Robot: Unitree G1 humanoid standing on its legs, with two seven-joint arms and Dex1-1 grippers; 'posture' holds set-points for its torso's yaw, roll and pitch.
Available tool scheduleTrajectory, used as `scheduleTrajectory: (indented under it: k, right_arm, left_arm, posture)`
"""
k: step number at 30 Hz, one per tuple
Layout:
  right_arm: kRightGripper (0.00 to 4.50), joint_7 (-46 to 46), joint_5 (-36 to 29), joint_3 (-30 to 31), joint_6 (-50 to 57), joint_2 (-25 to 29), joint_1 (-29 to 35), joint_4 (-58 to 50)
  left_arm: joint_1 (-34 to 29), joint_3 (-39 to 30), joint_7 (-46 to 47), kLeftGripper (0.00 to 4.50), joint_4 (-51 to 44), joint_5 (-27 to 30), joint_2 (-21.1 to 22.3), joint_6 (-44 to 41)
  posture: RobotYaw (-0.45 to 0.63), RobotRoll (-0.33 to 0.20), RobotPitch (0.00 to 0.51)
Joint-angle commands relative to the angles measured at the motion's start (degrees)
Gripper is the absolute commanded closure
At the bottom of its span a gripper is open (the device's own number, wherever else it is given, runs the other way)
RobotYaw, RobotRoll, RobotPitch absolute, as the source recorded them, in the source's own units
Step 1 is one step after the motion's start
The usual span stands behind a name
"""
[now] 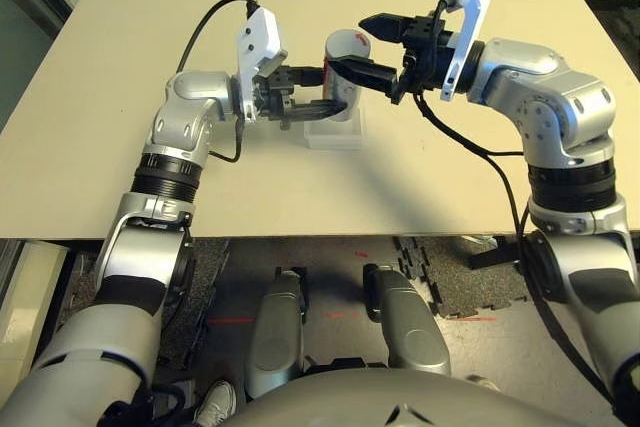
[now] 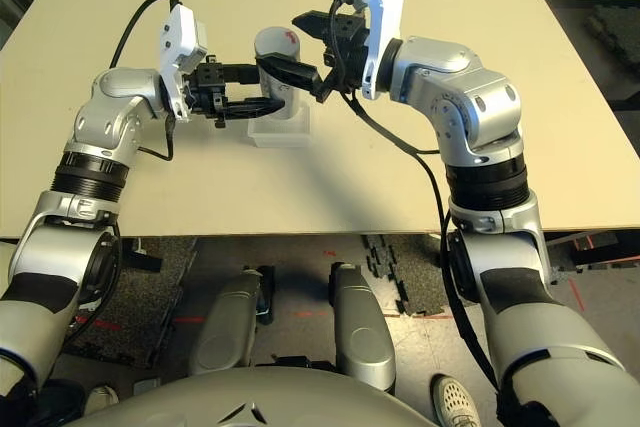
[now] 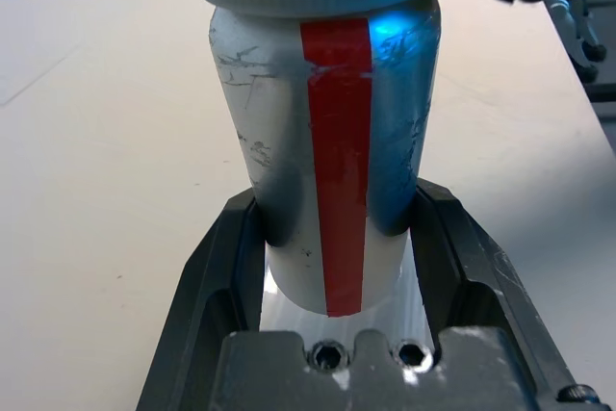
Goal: Pour the medicine from the bottle into the box.
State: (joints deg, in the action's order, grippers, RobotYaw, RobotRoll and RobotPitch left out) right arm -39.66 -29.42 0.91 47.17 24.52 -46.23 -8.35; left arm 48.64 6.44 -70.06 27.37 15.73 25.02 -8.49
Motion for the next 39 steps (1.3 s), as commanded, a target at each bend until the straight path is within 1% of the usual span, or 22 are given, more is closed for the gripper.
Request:
scheduleTrajectory:
  k: [1,6,9,13,19,22,26,31,39]
  right_arm:
    - [0.0,2.5,-2.2,-5.3,3.0,2.4,2.3,-3.5]
    - [0.0,3.2,-6.3,-10.7,6.5,5.6,5.7,-7.0]
    - [0.0,3.3,-8.4,-11.5,8.0,6.5,6.1,-8.8]
    - [0.0,4.3,-9.2,-9.0,7.9,5.0,3.8,-9.6]
    - [0.0,4.2,-6.1,-1.9,5.2,1.5,-0.1,-6.8]
    - [0.0,3.0,-4.2,1.5,3.8,1.1,-1.5,-4.8]
    - [0.0,2.0,-1.8,4.0,1.8,0.6,-3.2,-2.0]
    - [0.0,1.1,1.1,5.7,-0.8,0.1,-4.7,1.1]
    - [0.0,0.2,3.0,6.1,-2.2,-1.5,-6.3,3.6]
  left_arm:
    - [0.1,-0.8,-0.4,2.14,0.4,0.1,0.0,1.0]
    - [0.3,-1.2,-0.5,2.14,1.7,-0.3,0.1,1.7]
    - [0.9,-1.2,-0.5,2.14,2.9,-0.5,-0.1,2.2]
    - [1.8,-0.9,-0.6,2.14,4.5,-0.8,-0.7,3.0]
    - [2.8,-0.6,-1.1,2.14,6.7,-1.2,-1.2,4.0]
    - [2.9,-0.6,-1.2,2.14,6.9,-1.3,-1.4,4.2]
    - [2.3,-0.5,-1.1,2.14,6.1,-1.2,-1.6,4.0]
    - [1.6,-0.6,-0.9,2.14,4.9,-1.1,-1.6,3.5]
    - [0.7,-0.6,-0.7,2.14,3.5,-1.0,-1.6,2.6]
  posture:
    - [0.04,0.0,0.168]
    - [0.02,0.0,0.17]
    - [0.01,0.0,0.169]
    - [0.01,0.0,0.168]
    - [-0.01,0.0,0.166]
    - [0.0,0.0,0.166]
    - [0.01,0.0,0.166]
    - [0.02,0.0,0.168]
    - [0.03,0.0,0.17]
